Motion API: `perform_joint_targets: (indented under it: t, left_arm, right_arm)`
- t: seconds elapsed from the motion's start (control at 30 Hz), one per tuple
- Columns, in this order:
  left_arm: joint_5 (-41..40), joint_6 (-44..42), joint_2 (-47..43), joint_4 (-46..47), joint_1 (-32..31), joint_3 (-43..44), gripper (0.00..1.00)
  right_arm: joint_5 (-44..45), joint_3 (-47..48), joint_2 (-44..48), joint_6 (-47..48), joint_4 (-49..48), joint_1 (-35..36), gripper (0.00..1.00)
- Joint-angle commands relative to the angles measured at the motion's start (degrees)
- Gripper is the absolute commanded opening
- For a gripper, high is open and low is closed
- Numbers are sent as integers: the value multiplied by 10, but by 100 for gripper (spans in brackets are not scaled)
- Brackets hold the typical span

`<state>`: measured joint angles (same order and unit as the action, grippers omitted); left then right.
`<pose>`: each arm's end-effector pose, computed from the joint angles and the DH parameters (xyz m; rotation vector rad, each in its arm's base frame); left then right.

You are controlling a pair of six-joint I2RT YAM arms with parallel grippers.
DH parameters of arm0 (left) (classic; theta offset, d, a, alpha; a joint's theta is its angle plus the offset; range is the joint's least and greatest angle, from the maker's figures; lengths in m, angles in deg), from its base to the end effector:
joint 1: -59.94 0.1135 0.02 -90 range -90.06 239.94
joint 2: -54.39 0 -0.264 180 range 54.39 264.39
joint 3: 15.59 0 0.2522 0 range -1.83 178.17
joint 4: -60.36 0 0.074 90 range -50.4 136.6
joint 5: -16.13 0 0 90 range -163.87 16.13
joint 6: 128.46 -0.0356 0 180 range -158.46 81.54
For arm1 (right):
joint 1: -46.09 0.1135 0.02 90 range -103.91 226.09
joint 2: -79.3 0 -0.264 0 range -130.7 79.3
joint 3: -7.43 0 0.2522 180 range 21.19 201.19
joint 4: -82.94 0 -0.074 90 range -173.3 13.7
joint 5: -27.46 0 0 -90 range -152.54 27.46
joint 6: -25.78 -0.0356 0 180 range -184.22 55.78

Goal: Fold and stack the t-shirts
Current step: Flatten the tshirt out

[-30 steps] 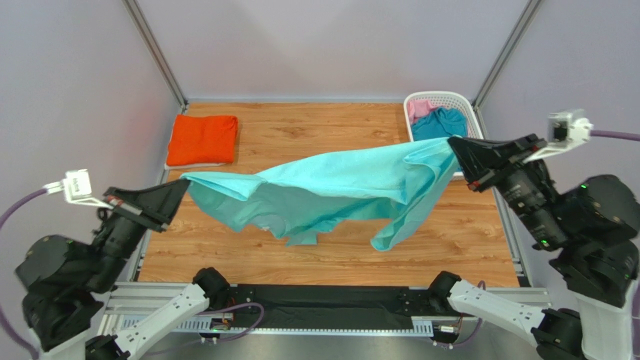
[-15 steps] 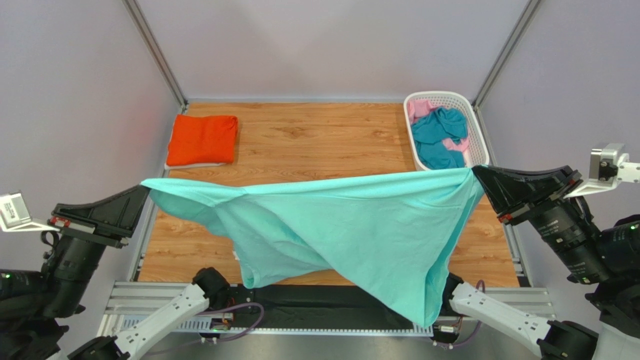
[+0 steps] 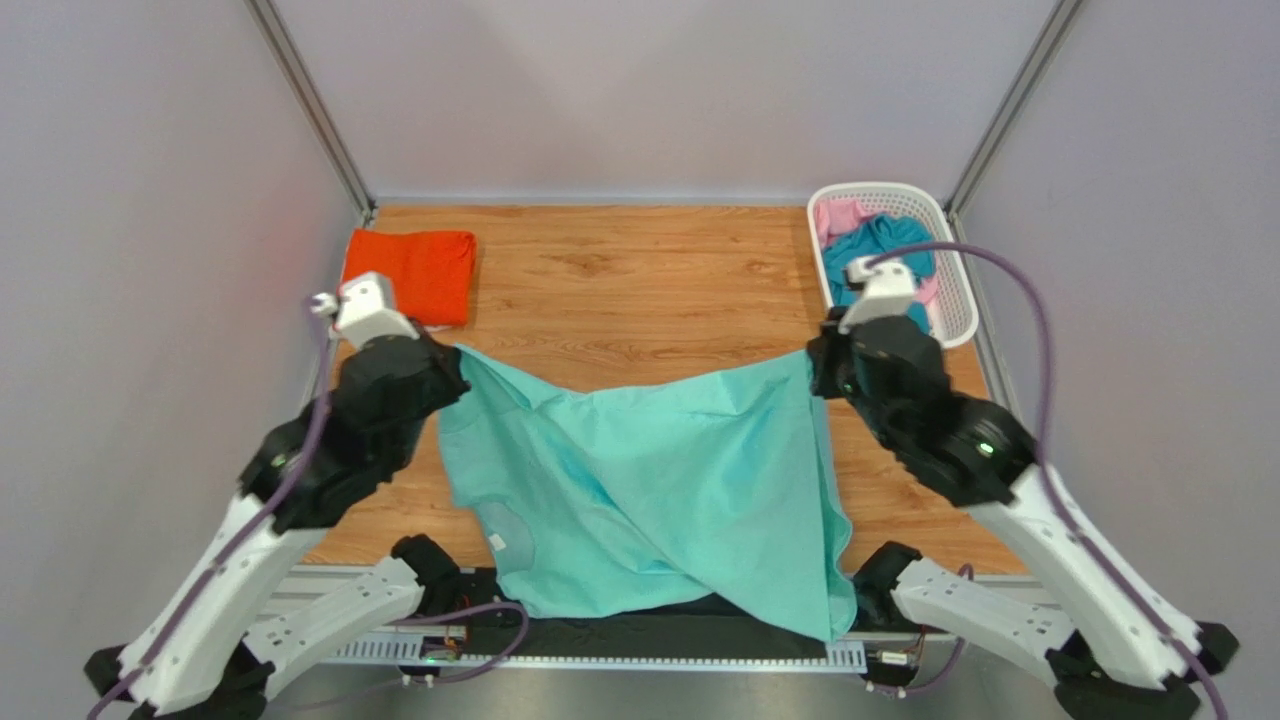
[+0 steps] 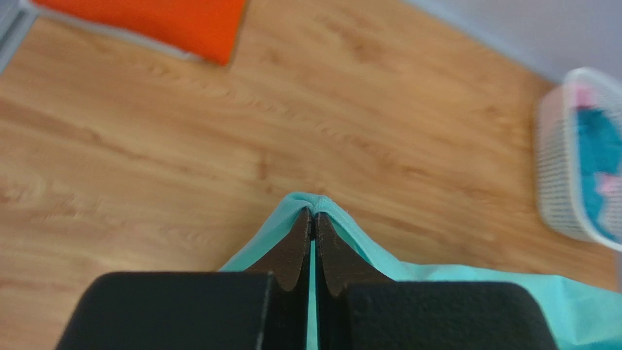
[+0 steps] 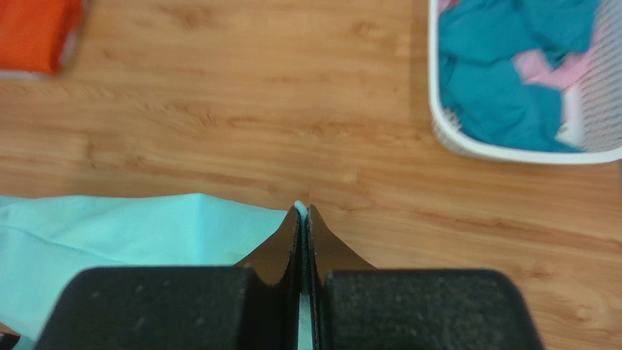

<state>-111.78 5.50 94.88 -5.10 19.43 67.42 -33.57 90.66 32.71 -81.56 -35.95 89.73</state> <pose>0.0896 -0.0478 0.4156 -0.4769 1.8379 -0.3539 0.1108 0.0818 0.4122 -0.1260 1.9428 0.1996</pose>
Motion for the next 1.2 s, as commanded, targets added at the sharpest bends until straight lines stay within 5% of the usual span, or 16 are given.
perform_joint_targets:
  t: [0.0, 0.1, 0.27, 0.3, 0.33, 0.47, 0.73, 0.93, 1.0, 1.17]
  left_arm:
    - [3, 69, 77, -25, 49, -74, 0]
    - [62, 68, 165, 32, 129, -137, 0]
    - [104, 29, 241, 113, 164, -172, 0]
    - [107, 27, 250, 130, 164, -176, 0]
    - [110, 25, 265, 138, 165, -178, 0]
    - [113, 14, 294, 157, 167, -179, 0]
    - [131, 13, 318, 170, 168, -192, 0]
    - [139, 18, 314, 176, 167, -209, 0]
    - [140, 18, 314, 176, 168, -211, 0]
    - [154, 16, 318, 179, 168, -216, 0]
  right_arm:
    - [-142, -92, -72, -30, -100, -95, 0]
    - [-267, -166, -155, -32, -207, -193, 1]
    - [-282, -131, -339, -1, -236, -237, 13]
    - [-270, -111, -359, -1, -229, -239, 21]
    - [-269, -101, -375, -2, -227, -240, 55]
    - [-264, -77, -410, -9, -202, -240, 79]
    - [-317, -183, -314, -33, -184, -240, 80]
    - [-304, -212, -337, -37, -191, -244, 70]
    - [-308, -208, -355, -38, -197, -247, 57]
    - [-304, -215, -370, -42, -196, -254, 56]
